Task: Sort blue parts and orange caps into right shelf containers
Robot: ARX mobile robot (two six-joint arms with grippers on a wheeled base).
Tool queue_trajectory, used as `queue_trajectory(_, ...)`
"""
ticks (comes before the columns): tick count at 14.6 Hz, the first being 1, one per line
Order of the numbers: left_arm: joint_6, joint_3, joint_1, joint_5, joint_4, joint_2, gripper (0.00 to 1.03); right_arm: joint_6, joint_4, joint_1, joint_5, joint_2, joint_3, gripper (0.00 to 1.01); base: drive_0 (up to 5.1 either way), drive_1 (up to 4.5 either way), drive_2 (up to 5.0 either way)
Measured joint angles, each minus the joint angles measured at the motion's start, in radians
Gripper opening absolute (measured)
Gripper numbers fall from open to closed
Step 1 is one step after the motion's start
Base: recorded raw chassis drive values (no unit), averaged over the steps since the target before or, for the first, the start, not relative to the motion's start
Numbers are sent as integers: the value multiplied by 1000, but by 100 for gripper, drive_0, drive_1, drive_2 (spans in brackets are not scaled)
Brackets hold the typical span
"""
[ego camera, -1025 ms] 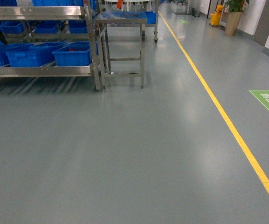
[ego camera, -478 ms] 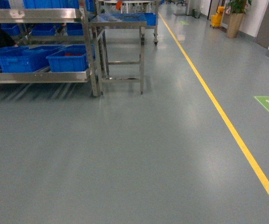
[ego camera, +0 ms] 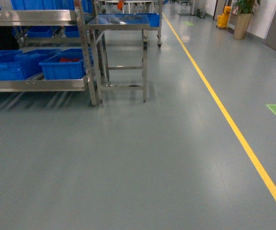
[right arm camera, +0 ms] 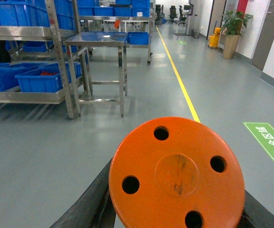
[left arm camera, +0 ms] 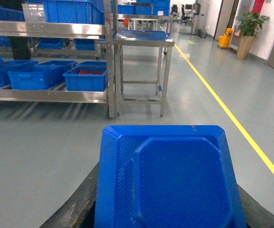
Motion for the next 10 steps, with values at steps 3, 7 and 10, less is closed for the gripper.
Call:
queue_trajectory(3,0,0,0,-2,0,0,44,0,3,0,0,0,0,45,3,407,-402)
queue_trajectory(7,0,0,0,0,4,0,44,0,4,0,0,0,0,45,-3,403,-409)
queue_trajectory(10,0,0,0,0,0,0,44,0,-1,0,0,0,0,45,-13,392,-418)
